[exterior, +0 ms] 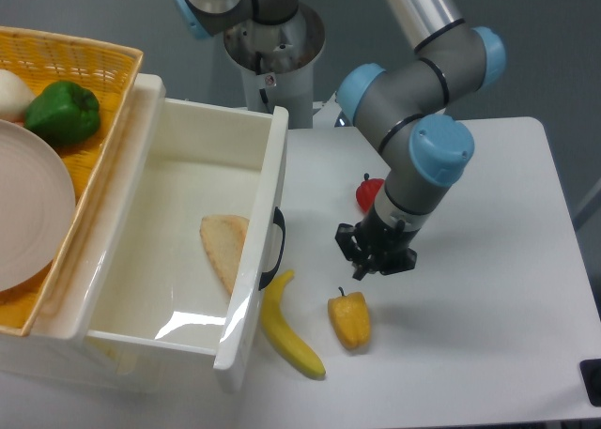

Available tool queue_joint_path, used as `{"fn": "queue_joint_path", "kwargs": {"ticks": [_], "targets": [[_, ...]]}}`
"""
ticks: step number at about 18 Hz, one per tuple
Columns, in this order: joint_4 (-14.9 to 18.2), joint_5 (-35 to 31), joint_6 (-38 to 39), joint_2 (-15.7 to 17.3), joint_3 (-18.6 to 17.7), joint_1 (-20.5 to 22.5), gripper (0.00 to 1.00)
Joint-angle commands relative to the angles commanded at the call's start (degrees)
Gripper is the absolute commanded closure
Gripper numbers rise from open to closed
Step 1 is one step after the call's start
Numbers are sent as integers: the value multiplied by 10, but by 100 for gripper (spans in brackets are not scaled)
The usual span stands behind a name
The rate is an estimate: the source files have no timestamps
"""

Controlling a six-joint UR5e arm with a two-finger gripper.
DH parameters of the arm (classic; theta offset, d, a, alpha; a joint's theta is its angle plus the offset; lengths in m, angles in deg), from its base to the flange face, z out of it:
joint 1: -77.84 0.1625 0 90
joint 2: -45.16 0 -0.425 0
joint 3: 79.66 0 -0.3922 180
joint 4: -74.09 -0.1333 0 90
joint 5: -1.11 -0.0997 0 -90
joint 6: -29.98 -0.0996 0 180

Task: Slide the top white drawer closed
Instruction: 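Move the gripper down and over to the open drawer's front panel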

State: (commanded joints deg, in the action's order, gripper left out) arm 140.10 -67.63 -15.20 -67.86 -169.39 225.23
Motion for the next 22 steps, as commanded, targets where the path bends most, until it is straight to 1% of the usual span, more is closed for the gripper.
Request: {"fn": "queue_joint_path", "kwargs": {"ticks": [5,7,10,12,16,19,22], "targets": [[3,0,62,-3,3,-14,93],[15,2,82,-3,3,-14,93],[35,25,88,1,4,-11,94],[49,30,89,3,7,-9,94],[62,40,104,4,10,-8,94],[74,55,104,12,11,-7,94],[94,62,110,19,16,-7,93]]}}
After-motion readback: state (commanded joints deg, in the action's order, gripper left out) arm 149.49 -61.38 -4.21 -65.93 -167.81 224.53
